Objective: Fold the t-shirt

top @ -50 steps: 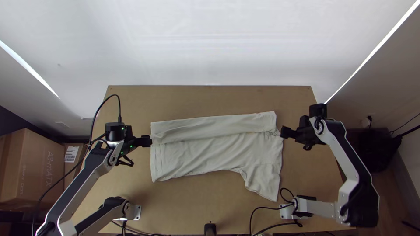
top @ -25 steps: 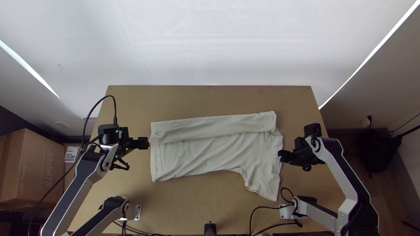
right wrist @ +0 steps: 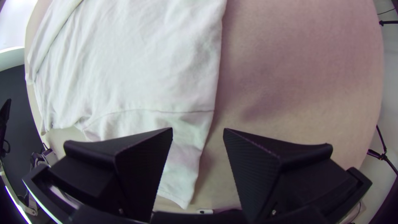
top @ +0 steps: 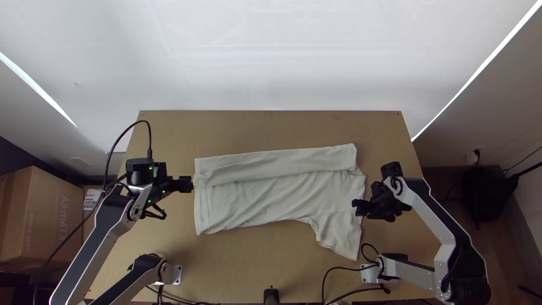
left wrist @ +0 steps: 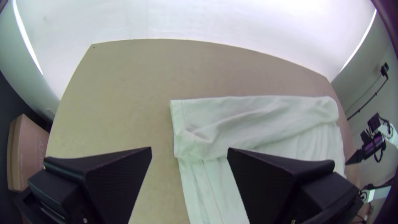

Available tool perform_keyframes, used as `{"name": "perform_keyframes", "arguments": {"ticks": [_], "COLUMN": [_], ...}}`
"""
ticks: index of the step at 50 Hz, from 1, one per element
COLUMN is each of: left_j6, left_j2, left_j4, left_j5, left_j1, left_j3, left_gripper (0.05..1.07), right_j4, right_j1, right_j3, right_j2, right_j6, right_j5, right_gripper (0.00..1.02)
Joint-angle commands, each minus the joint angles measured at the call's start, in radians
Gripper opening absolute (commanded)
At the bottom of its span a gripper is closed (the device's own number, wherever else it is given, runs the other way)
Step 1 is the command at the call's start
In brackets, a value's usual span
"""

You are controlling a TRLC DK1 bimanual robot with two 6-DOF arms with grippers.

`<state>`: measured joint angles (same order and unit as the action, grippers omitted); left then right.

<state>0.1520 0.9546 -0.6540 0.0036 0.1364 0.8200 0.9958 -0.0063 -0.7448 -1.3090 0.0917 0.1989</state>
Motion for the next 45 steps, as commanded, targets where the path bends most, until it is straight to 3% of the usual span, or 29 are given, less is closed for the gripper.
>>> {"name": "perform_keyframes", "arguments": {"ticks": [1, 7, 17, 45], "left_j6": [-0.085, -0.204, -0.293, -0.261], "left_j2": [-0.002, -0.025, 0.018, 0.231], "left_j4": [-0.095, -0.248, -0.49, -0.527], "left_j5": [0.001, 0.004, 0.003, 0.059], "left_j1": [0.052, 0.134, 0.233, 0.434], "left_j3": [0.033, 0.027, -0.015, -0.024], "left_gripper": [1.01, 1.01, 1.01, 1.0], "right_j4": [-0.02, -0.063, -0.06, -0.063], "right_j1": [0.011, -0.006, -0.014, -0.024], "right_j3": [0.019, 0.022, 0.013, -0.018], "right_j2": [-0.052, -0.067, -0.052, -0.032], "right_j6": [-0.027, -0.049, -0.07, -0.083], "right_j5": [0.008, 0.016, 0.02, 0.02], "right_gripper": [0.56, 0.03, 0.02, 0.02]}}
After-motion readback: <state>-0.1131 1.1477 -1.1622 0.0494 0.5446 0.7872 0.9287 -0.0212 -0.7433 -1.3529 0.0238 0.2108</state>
